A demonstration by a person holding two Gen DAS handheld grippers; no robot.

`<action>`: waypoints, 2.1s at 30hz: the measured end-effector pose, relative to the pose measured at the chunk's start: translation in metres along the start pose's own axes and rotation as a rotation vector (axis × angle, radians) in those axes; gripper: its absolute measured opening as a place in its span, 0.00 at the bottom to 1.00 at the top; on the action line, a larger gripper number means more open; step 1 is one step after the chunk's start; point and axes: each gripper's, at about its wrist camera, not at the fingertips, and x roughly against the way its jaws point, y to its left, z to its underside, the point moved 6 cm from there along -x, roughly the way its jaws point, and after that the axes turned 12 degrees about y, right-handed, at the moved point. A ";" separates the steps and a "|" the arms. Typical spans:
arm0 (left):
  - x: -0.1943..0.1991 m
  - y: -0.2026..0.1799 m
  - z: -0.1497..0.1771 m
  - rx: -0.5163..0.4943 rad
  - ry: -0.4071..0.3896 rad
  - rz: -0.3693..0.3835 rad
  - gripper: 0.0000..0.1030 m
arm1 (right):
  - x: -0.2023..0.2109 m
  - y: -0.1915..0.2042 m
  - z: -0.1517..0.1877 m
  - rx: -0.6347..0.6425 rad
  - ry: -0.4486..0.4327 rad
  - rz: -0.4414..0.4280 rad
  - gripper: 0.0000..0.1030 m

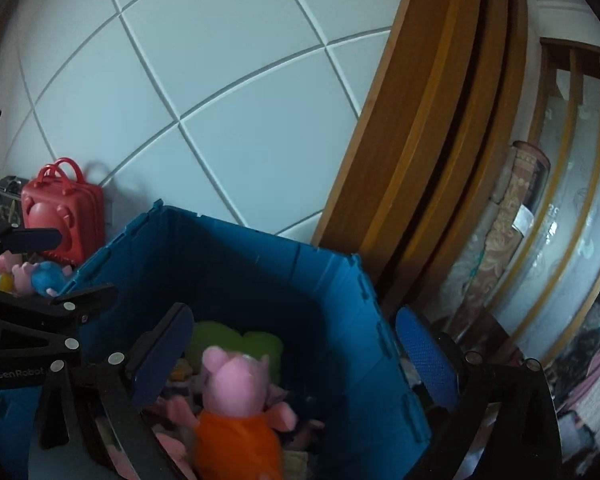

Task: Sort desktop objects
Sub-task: 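Withdraw both grippers from the blue crate, then move the left gripper to the white roller while the right approaches the green hat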

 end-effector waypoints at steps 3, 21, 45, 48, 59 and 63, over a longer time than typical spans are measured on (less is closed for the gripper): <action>0.011 0.002 0.010 -0.012 -0.011 0.029 0.78 | 0.017 -0.007 0.005 -0.021 -0.008 0.001 1.00; 0.114 0.031 0.095 -0.053 -0.189 0.056 0.92 | 0.130 0.010 0.080 -0.192 -0.119 -0.082 1.00; 0.130 0.298 0.262 0.302 -0.115 -0.213 0.92 | 0.176 0.228 0.076 -0.161 -0.219 -0.397 1.00; 0.127 0.338 0.287 0.359 -0.076 -0.258 0.92 | 0.173 0.263 0.078 -0.139 -0.200 -0.437 1.00; 0.093 0.434 0.379 0.488 0.049 -0.359 0.92 | 0.088 0.377 0.116 -0.095 0.026 -0.507 1.00; 0.065 0.444 0.395 0.499 0.060 -0.365 0.92 | 0.048 0.407 0.136 -0.104 0.107 -0.487 1.00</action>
